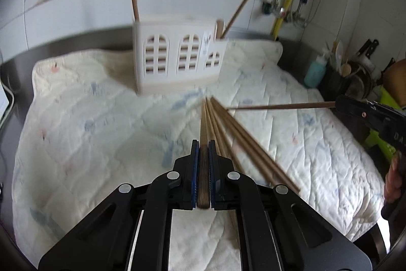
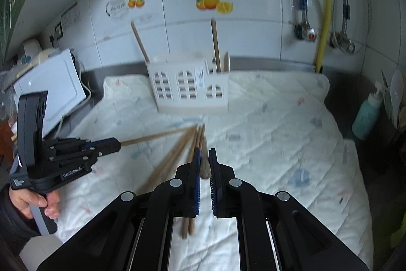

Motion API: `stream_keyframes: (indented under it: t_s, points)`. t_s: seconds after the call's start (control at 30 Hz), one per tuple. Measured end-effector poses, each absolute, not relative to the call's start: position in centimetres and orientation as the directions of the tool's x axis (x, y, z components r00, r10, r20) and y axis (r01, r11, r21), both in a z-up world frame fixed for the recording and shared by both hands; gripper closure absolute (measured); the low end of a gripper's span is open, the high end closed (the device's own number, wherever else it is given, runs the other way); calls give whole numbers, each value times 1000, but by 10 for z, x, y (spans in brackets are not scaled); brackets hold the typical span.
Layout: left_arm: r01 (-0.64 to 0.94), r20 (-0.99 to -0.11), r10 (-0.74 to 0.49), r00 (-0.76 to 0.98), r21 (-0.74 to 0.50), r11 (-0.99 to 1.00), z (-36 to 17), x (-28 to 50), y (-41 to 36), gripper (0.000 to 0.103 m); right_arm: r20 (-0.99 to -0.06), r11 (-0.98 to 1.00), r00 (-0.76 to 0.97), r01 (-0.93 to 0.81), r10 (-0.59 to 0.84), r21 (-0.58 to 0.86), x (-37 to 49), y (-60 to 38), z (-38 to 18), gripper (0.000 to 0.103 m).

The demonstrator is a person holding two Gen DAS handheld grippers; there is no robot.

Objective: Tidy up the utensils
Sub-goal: 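Lift both chopsticks upright and carry them over the white holder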

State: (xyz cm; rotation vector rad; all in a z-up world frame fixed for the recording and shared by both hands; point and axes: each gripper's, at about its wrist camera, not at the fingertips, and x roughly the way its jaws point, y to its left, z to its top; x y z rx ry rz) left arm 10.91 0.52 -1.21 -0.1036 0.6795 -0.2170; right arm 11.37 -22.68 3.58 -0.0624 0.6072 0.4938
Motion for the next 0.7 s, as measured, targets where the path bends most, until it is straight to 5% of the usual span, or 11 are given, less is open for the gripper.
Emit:
stream_keyframes:
  t_s: [0.7]
  points:
    - [235, -540, -240, 807, -80, 969, 64, 150, 11, 98, -450, 849, 774, -525, 446, -62, 202, -186, 169, 97]
